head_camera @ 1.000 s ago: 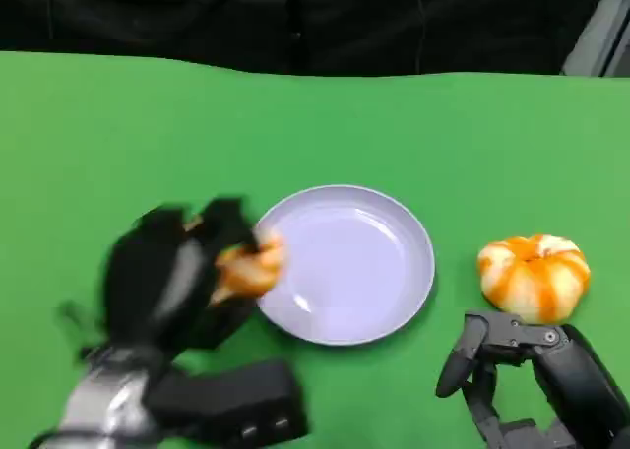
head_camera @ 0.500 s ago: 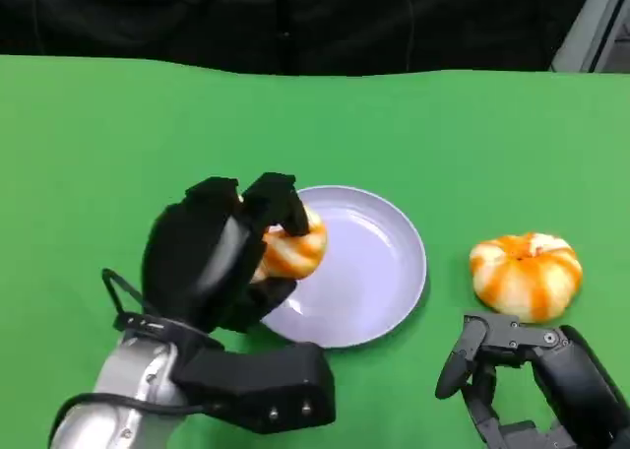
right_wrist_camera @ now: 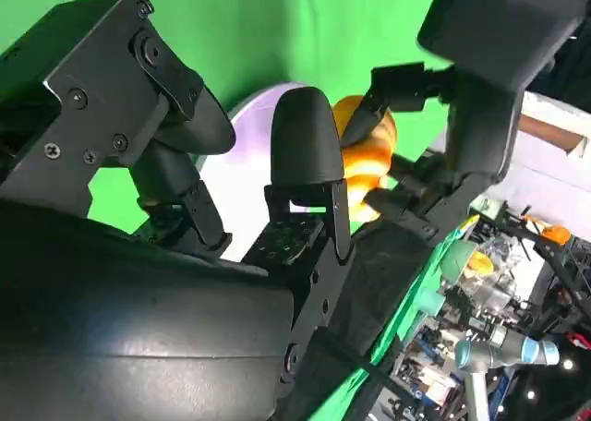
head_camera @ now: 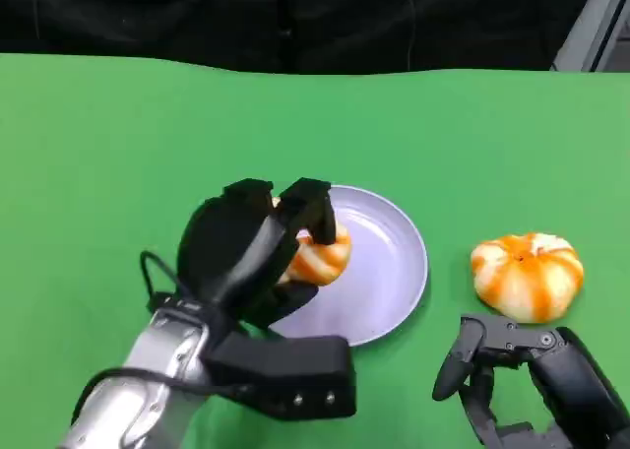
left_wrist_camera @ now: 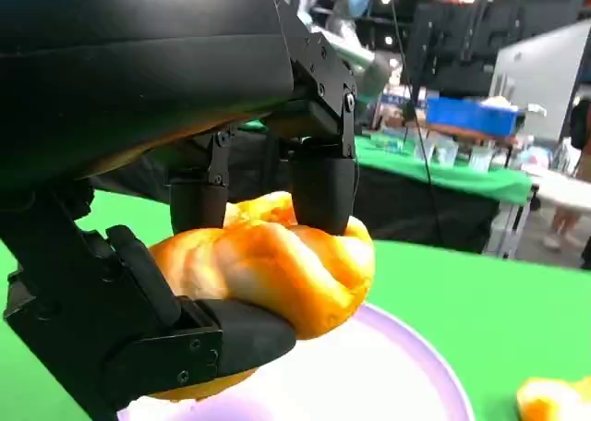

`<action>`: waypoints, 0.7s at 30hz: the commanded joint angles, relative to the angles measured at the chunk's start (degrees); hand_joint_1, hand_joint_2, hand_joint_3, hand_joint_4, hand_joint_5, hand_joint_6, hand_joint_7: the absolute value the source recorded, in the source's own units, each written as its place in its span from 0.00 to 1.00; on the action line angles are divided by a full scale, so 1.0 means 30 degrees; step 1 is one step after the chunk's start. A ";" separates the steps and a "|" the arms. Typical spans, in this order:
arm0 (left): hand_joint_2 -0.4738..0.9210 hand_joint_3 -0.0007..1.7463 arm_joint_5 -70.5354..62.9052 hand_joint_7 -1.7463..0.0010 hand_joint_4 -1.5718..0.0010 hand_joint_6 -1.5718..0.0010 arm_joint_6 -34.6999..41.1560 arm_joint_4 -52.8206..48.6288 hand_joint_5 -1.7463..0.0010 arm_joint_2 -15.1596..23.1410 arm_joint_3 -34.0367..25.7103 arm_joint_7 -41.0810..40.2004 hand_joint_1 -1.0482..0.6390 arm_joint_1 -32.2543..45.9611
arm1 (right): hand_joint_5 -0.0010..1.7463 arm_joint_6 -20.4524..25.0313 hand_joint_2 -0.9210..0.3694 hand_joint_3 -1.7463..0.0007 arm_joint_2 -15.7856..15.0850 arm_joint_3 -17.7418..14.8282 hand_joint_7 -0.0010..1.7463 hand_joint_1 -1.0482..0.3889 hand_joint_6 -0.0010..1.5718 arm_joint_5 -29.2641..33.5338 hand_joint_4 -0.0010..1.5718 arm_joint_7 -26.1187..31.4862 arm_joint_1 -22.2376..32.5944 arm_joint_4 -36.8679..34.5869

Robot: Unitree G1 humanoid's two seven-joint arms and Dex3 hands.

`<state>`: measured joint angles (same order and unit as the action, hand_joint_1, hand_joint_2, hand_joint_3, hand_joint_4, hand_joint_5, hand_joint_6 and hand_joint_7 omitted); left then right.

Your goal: Grasp the bread from the table and place it into the plate.

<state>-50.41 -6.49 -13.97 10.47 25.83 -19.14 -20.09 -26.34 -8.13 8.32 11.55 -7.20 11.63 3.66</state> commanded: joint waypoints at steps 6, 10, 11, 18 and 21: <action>0.66 0.60 -0.0101 0.14 0.44 0.50 0.0388 -0.3194 0.00 -0.0725 0.0894 0.0235 0.50 -0.2630 | 0.99 0.0137 0.53 0.13 -0.0122 0.0051 0.74 0.76 0.53 0.0033 0.54 0.0136 0.0404 0.0675; 0.68 0.58 -0.0002 0.15 0.45 0.50 0.0268 -0.4816 0.00 -0.1199 0.1184 -0.0205 0.50 -0.3425 | 1.00 0.0218 0.53 0.14 -0.0092 0.0112 0.74 0.77 0.53 0.0186 0.55 0.0251 0.0579 0.0894; 0.67 0.57 0.0017 0.10 0.45 0.52 0.0347 -0.5280 0.00 -0.1373 0.1273 -0.0214 0.50 -0.3644 | 1.00 0.0246 0.53 0.14 -0.0095 0.0134 0.74 0.77 0.54 0.0166 0.55 0.0244 0.0614 0.0943; 0.91 0.23 0.2686 0.65 0.55 0.50 -0.0120 -0.6266 0.27 -0.1924 0.0764 0.2862 0.48 -0.3947 | 1.00 0.0493 0.53 0.14 -0.0159 0.0207 0.74 0.77 0.53 0.0256 0.54 0.0248 0.0759 0.1252; 0.99 0.12 0.2867 0.89 0.72 0.64 -0.0396 -0.6038 0.57 -0.1391 0.1063 0.4022 0.43 -0.3918 | 1.00 0.0510 0.53 0.14 -0.0197 0.0221 0.74 0.76 0.53 0.0196 0.54 0.0204 0.0737 0.1244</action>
<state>-42.51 -6.90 -32.69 4.31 28.91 -9.64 -30.87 -25.12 -8.10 9.29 12.15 -6.75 13.52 6.98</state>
